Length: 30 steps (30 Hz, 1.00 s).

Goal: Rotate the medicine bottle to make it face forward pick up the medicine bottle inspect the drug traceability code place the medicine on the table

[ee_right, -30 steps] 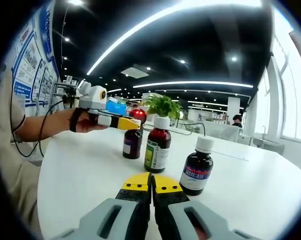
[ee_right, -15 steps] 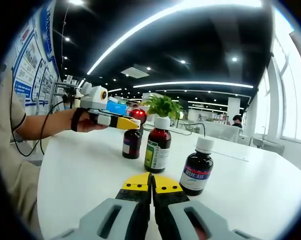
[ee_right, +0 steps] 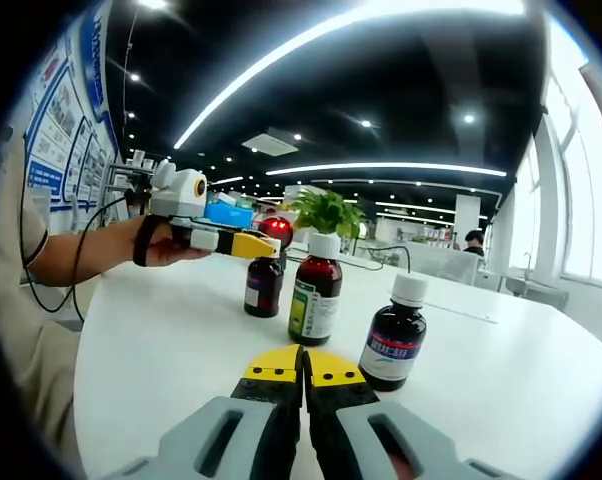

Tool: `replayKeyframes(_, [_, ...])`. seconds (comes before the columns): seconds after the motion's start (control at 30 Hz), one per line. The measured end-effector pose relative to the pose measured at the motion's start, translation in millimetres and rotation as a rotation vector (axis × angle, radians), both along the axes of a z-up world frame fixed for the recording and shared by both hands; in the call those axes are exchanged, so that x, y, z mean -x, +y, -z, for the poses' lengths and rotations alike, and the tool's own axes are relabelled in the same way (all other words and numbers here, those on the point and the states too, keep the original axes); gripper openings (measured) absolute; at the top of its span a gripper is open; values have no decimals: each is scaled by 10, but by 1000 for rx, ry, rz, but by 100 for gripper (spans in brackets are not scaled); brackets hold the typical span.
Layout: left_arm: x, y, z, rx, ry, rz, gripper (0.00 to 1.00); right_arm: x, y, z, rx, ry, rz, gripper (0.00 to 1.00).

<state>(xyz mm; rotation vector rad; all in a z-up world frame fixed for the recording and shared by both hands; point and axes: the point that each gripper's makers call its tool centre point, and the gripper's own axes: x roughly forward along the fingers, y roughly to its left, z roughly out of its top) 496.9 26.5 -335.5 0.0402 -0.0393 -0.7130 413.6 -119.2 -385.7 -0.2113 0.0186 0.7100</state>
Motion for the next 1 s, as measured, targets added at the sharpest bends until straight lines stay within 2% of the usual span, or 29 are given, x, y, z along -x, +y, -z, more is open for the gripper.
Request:
replayKeyframes(0.07, [-13,23,-21,-9,-25,-29,19,3,2,0,0,0,-1,0])
replayKeyframes(0.23, [-21,18,5,-37,-36,-72,18,12,6,-2,-1,-1,-1,0])
replayKeyframes(0.4, [11,8,-7,-18,-38,-109,18,17,13,-7,-2,0,-2,0])
replayKeyframes(0.7, [17,11,-38,-36,-68,-214,16,7,8,-7,-3,0,-3,0])
replayKeyframes(1.0, [-1,-22,-18,2,-41,-239,12,9,11,-10,-6,-1,-5,0])
